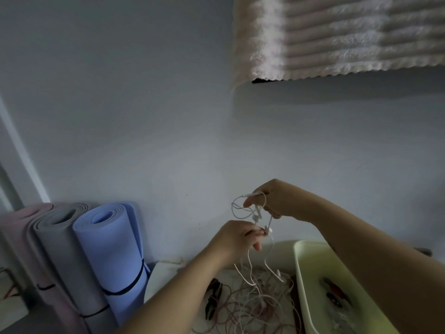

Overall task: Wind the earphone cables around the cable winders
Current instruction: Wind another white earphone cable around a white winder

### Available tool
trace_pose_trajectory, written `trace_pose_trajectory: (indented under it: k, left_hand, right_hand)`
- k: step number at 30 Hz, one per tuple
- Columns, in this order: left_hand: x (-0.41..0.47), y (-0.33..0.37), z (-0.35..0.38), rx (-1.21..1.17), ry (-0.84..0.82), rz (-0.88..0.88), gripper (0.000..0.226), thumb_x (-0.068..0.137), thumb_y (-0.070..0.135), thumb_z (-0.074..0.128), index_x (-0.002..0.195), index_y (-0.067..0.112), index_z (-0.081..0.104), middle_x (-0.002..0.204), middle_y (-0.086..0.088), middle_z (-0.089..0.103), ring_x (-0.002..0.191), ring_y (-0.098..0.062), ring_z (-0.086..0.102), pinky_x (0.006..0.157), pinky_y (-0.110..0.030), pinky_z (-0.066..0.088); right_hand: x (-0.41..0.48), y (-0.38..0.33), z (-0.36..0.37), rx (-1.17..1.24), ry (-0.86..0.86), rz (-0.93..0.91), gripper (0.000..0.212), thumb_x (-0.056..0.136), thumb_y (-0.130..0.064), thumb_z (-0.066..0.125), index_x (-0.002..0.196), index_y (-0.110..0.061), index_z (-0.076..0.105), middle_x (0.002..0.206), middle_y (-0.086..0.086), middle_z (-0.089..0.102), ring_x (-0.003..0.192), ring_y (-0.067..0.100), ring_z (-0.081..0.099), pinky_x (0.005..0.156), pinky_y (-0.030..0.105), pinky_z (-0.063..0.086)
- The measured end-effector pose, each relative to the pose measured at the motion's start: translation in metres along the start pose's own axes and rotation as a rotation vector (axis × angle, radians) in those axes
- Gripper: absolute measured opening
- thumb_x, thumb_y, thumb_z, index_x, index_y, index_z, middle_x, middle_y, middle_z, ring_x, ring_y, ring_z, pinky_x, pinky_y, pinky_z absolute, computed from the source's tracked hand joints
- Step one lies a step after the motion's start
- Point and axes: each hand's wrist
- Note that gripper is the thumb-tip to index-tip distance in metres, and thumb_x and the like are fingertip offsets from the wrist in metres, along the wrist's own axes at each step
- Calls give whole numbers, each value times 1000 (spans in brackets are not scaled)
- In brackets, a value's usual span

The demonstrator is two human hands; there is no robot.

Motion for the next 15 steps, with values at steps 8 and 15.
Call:
trace_pose_trajectory:
  k: [8,15]
  left_hand:
    - [0,1,-1,-217,55,-87,34,96,29,53,70,13,65,61,18,63,44,6,46,53,-15,35]
    - [3,-8,6,-226,65,-215,31,93,27,50,64,23,62,73,9,67,43,5,45,57,-23,35]
  right_hand:
    - [1,3,9,232,-134,26,25,97,-10,47,93,-8,72,54,1,41,51,14,35,51,25,33]
    - [-4,-1,1,298,-132,23,23,97,-12,48,100,-5,70,47,-3,37,47,13,34,52,24,34]
Point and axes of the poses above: each hand's wrist, its own x-axis towards the middle knuckle, its own z-axis out of the palm, y = z × x
